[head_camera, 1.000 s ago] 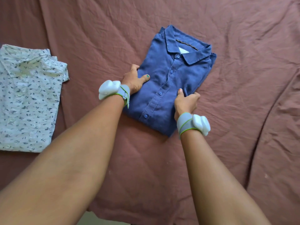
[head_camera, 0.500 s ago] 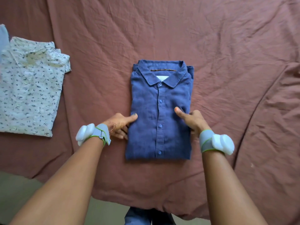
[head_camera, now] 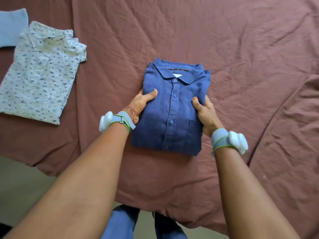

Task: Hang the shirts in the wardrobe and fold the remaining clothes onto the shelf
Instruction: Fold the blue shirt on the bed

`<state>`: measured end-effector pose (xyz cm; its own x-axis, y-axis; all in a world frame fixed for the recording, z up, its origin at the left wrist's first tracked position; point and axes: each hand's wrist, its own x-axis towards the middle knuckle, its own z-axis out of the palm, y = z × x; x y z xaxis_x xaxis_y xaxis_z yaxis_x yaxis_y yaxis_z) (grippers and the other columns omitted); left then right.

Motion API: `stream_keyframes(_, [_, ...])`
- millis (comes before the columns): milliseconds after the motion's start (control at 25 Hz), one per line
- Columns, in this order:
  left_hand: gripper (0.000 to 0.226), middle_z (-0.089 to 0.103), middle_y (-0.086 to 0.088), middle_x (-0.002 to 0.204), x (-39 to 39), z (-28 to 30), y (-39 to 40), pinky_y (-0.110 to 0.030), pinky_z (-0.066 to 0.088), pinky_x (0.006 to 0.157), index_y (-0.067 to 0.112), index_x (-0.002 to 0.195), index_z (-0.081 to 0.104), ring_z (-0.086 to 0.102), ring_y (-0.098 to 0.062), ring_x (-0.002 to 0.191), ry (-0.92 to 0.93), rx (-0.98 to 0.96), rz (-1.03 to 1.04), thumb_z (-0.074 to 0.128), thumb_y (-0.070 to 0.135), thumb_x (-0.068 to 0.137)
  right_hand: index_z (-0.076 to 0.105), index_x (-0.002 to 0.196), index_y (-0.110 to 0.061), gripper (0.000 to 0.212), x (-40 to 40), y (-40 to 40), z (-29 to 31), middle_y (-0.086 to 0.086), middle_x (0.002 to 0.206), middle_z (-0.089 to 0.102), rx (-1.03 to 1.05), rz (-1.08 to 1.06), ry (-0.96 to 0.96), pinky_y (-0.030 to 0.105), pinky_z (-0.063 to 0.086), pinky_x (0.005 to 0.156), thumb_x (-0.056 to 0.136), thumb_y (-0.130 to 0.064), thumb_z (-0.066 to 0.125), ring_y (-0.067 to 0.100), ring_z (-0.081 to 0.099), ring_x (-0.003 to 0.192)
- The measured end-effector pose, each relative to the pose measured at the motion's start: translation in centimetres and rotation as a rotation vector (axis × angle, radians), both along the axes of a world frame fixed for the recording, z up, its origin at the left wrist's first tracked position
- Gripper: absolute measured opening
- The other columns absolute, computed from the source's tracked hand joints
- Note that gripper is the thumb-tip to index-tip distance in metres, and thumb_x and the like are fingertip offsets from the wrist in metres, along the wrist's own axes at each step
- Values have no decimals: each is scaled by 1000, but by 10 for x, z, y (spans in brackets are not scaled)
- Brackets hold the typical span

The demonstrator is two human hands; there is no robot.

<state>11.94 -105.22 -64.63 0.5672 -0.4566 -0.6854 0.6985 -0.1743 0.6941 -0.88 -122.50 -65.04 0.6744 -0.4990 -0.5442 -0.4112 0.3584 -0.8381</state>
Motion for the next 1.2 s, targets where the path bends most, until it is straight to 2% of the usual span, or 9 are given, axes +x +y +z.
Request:
stream_keyframes(160, [30, 70, -2, 108, 29, 40, 34, -27, 56, 81, 19, 125, 55, 68, -16, 96, -15, -76, -79, 56, 17, 95, 55, 125, -20, 26, 24, 21, 40, -5, 115, 68, 91, 34, -92, 37, 51, 98, 100, -18, 50, 13, 64, 106])
stream_keyframes(280, [39, 69, -8, 114, 75, 67, 84, -35, 54, 89, 12, 127, 56, 66, -25, 107, -86, -23, -33, 63, 22, 90, 51, 133, -21, 33, 71, 64, 72, -6, 116, 68, 168, 104, -133, 33, 56, 87, 100, -20, 50, 12, 66, 103])
stream_keyframes(400, [38, 66, -5, 121, 123, 84, 139, -36, 52, 95, 19, 129, 55, 63, -24, 112, -178, -18, 32, 62, 20, 91, 49, 136, -23, 37, 119, 116, 95, -6, 113, 70, 282, 126, -180, 28, 57, 73, 99, -19, 51, 12, 69, 96])
stream_keyframes(600, [40, 61, 3, 121, 218, 114, 239, -16, 51, 87, 10, 138, 43, 63, -3, 104, -372, -11, 12, 47, 11, 98, 49, 135, -23, 35, 210, 224, 105, 3, 127, 64, 359, 74, -275, 37, 57, 84, 100, -19, 49, 18, 66, 105])
stream_keyframes(680, [35, 58, 3, 125, 265, 124, 274, -15, 48, 93, 14, 135, 45, 59, -3, 108, -421, 37, -14, 46, 14, 99, 54, 129, -26, 30, 251, 269, 100, 2, 128, 63, 398, 28, -297, 40, 55, 90, 100, -20, 49, 19, 64, 108])
stream_keyframes(840, [29, 61, 6, 123, 324, 87, 326, -22, 46, 96, 19, 127, 53, 59, -9, 114, -341, 145, -111, 50, 26, 99, 56, 127, -22, 29, 301, 331, 51, 1, 127, 64, 312, -66, -182, 40, 52, 96, 98, -25, 54, 16, 63, 111])
stream_keyframes(960, [39, 59, 7, 124, 329, 40, 363, -17, 46, 81, 20, 128, 51, 59, -5, 100, -316, 469, -347, 59, 36, 93, 56, 125, -13, 39, 299, 353, 0, 5, 126, 64, 146, -110, -56, 50, 45, 105, 90, -30, 63, 20, 61, 116])
stream_keyframes(1080, [70, 57, 2, 124, 319, 8, 394, -29, 46, 95, 18, 135, 40, 58, -15, 106, -270, 580, -406, 74, 44, 79, 55, 123, -13, 40, 290, 366, -10, 4, 121, 67, 65, -96, 11, 41, 51, 99, 88, -21, 70, 20, 63, 114])
stream_keyframes(1200, [80, 50, 3, 120, 311, 8, 404, -28, 41, 94, 20, 141, 28, 53, -16, 106, -301, 589, -424, 75, 39, 79, 50, 127, -16, 56, 285, 370, -8, 2, 123, 65, 39, -45, 41, 35, 52, 96, 79, -15, 79, 16, 64, 112])
